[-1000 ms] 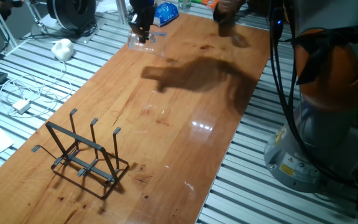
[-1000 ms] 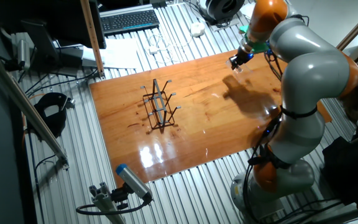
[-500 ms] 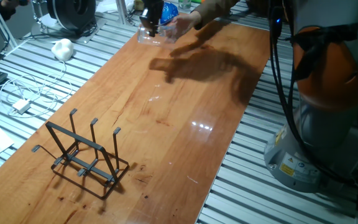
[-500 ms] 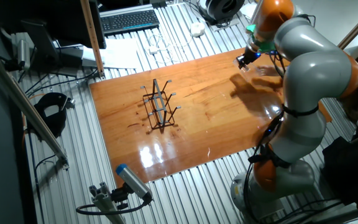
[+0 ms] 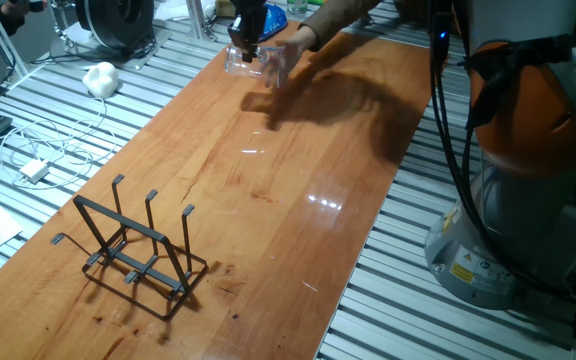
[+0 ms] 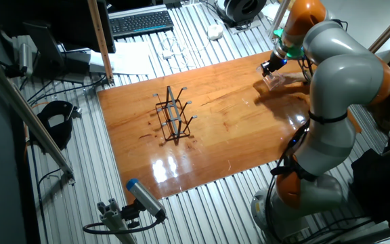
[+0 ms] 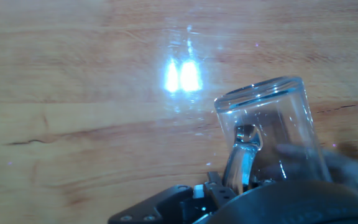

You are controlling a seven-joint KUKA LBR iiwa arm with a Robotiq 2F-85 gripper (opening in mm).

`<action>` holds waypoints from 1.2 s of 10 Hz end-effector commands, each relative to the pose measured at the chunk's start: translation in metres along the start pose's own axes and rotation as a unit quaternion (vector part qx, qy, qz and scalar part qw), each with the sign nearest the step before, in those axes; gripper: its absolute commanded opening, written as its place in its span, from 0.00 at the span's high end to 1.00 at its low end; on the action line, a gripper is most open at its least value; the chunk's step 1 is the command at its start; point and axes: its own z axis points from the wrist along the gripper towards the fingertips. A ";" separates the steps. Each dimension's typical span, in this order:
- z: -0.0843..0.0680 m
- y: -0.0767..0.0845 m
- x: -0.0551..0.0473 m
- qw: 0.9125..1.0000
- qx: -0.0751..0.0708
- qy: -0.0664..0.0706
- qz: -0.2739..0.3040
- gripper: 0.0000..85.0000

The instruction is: Put the cup on the cup rack

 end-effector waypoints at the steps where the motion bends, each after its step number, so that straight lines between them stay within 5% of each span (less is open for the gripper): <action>1: -0.001 0.002 -0.002 1.000 0.002 0.003 0.003 1.00; 4: -0.009 0.012 -0.007 1.000 0.019 0.010 0.016 1.00; 5: -0.010 0.014 -0.008 0.999 0.025 0.009 0.020 0.80; 7: -0.013 0.017 -0.008 0.999 0.031 0.006 0.030 0.80; 8: -0.013 0.017 -0.008 0.999 0.034 0.008 0.033 0.60; 9: -0.013 0.018 -0.008 0.999 0.038 0.009 0.036 0.60; 10: -0.014 0.018 -0.007 0.998 0.041 0.010 0.043 0.40; 11: -0.014 0.018 -0.007 0.998 0.040 0.009 0.043 0.40; 12: -0.014 0.019 -0.007 0.998 0.035 -0.006 0.044 0.40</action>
